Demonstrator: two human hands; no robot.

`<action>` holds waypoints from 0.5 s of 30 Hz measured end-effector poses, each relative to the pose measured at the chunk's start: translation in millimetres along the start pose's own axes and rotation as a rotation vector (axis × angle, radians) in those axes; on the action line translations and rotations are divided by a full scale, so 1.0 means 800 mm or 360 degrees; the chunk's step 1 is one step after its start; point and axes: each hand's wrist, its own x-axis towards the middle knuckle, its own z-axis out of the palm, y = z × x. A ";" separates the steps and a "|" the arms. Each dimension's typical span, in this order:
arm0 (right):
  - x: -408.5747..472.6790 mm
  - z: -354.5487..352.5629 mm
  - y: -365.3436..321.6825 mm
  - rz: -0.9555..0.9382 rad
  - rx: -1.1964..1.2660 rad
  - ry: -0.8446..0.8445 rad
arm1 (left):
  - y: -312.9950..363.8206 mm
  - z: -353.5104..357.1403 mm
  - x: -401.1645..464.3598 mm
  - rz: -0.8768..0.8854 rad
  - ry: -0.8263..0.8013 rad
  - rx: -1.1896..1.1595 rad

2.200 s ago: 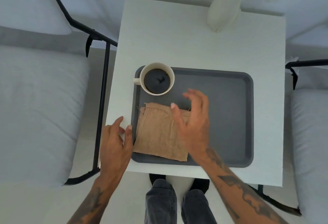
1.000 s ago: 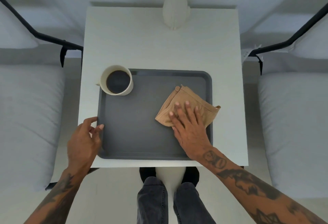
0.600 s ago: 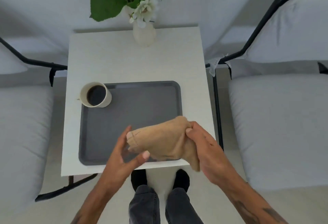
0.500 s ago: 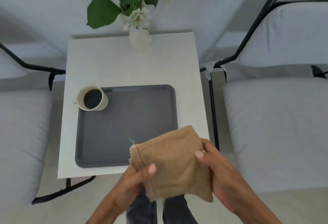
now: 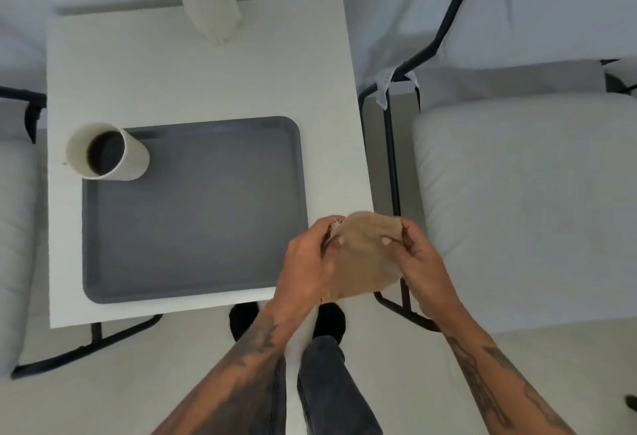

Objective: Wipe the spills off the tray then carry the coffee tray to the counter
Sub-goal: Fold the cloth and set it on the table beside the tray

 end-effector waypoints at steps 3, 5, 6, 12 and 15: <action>0.048 0.008 -0.001 -0.0053 -0.0223 0.0081 | -0.011 -0.003 0.046 0.0228 0.0104 0.0369; 0.069 0.014 -0.009 -0.0194 -0.0420 0.0214 | -0.011 -0.007 0.064 0.0380 0.0221 0.0620; 0.073 0.018 -0.015 -0.0325 -0.0624 0.0311 | -0.010 -0.008 0.069 0.0517 0.0351 0.0840; 0.064 0.043 0.021 -0.0565 -0.1825 0.0122 | -0.028 -0.025 0.059 0.1047 -0.0043 0.1653; 0.055 0.069 -0.004 -0.0516 -0.1328 0.0226 | -0.025 -0.070 0.043 0.0916 0.0233 0.1128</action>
